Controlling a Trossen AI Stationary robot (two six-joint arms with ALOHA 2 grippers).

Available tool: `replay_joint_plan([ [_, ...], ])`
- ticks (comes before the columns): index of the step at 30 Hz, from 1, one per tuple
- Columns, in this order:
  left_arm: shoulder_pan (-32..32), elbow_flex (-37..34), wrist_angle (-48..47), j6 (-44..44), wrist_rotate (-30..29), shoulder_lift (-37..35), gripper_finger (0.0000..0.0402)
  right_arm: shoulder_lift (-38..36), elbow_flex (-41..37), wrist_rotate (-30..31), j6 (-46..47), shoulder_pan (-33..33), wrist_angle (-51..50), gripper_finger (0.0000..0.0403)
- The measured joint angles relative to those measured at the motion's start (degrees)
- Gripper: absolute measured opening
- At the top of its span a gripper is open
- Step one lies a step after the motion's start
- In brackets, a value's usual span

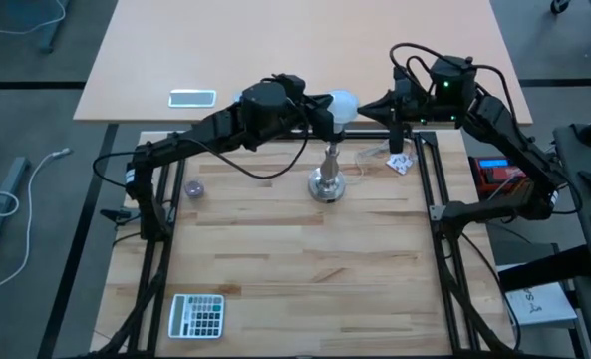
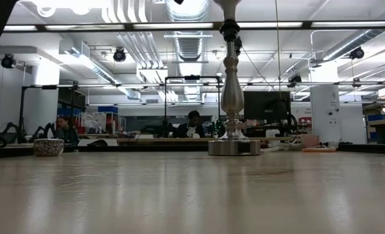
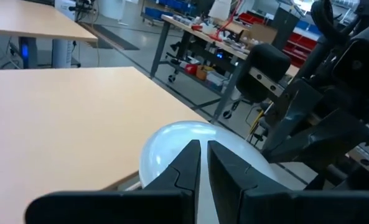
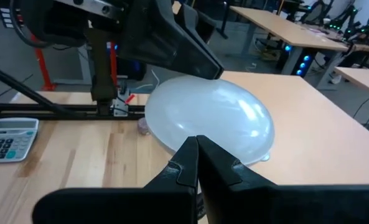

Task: Screw lightbulb
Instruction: Remove the lightbulb from the lamp

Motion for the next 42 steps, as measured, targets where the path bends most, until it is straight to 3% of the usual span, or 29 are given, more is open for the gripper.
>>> replay_joint_plan([
  [15, -1.90, -0.13, 2.25, -1.04, 1.36, 0.04, 0.0020, 0.77, -0.04, 5.55, -1.35, -0.12, 1.74, 0.0000],
  [31, -1.76, 2.77, 6.41, 6.16, 0.48, -0.05, 0.0020, -0.25, -0.17, 5.06, 0.56, -0.02, 2.40, 0.0000],
  [42, -1.05, 5.13, -3.18, 4.74, -4.69, -0.07, 0.0020, -1.11, 0.80, 4.87, 2.20, -0.02, 3.31, 0.0000],
])
